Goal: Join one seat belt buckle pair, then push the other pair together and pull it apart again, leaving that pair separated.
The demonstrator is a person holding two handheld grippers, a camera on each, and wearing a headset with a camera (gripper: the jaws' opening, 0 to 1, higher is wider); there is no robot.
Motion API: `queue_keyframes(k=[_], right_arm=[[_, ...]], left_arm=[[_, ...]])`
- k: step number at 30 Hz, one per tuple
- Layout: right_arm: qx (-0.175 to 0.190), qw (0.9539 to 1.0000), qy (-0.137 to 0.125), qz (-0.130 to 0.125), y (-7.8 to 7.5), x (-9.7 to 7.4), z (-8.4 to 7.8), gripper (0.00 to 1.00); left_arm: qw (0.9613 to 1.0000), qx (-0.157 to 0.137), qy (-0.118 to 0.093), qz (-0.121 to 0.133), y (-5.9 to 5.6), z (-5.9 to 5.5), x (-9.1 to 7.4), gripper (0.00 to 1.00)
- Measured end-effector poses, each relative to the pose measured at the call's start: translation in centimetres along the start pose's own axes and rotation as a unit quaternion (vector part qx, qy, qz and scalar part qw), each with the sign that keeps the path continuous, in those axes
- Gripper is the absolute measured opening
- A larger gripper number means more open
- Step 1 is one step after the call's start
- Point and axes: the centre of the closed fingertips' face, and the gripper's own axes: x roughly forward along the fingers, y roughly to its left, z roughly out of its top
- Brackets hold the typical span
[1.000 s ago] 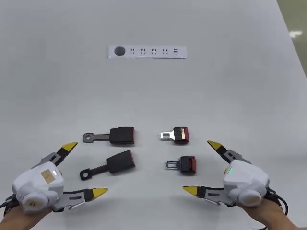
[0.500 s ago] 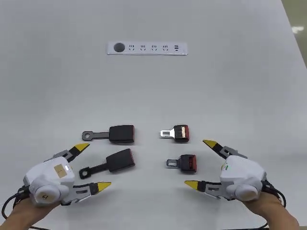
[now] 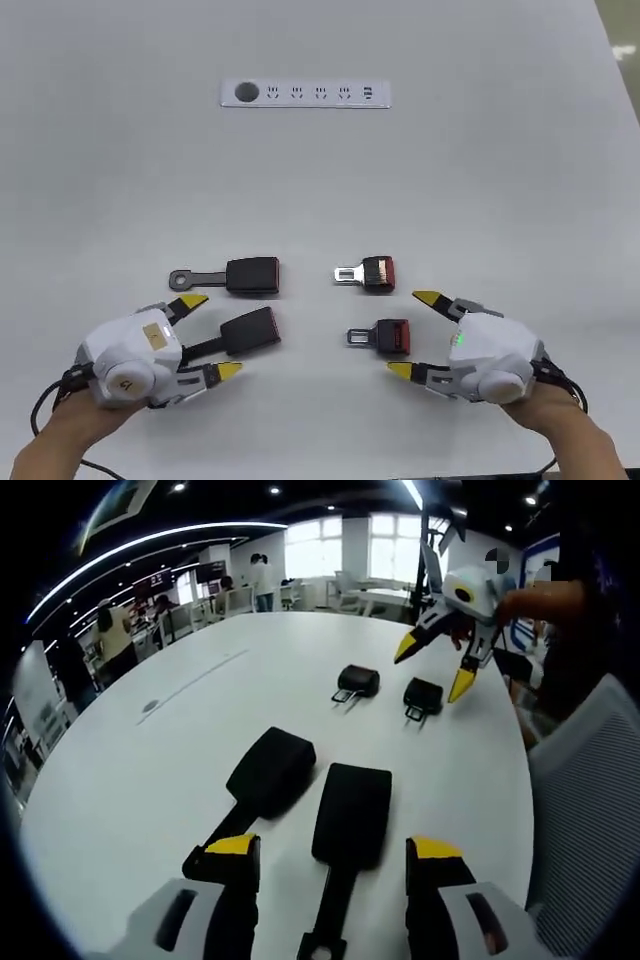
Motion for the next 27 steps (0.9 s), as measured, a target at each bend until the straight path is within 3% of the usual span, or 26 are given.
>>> queue_keyframes(k=[8, 21, 27], right_arm=[[-0.009, 0.9993, 0.014, 0.032, 0.8, 0.7, -0.5, 0.46], [-0.006, 0.9970, 0.033, 0.070, 1.4, 1.4, -1.4, 0.39], [-0.007, 0.9963, 0.038, 0.076, 1.5, 1.4, -1.7, 0.33]], left_arm=[[0.9994, 0.013, 0.027, -0.019, -0.6, -0.4, 0.7, 0.50], [0.9957, 0.033, 0.061, -0.061, -0.8, -1.3, 1.3, 0.39], [0.9940, 0.042, 0.070, -0.073, -0.8, -1.5, 1.3, 0.36]])
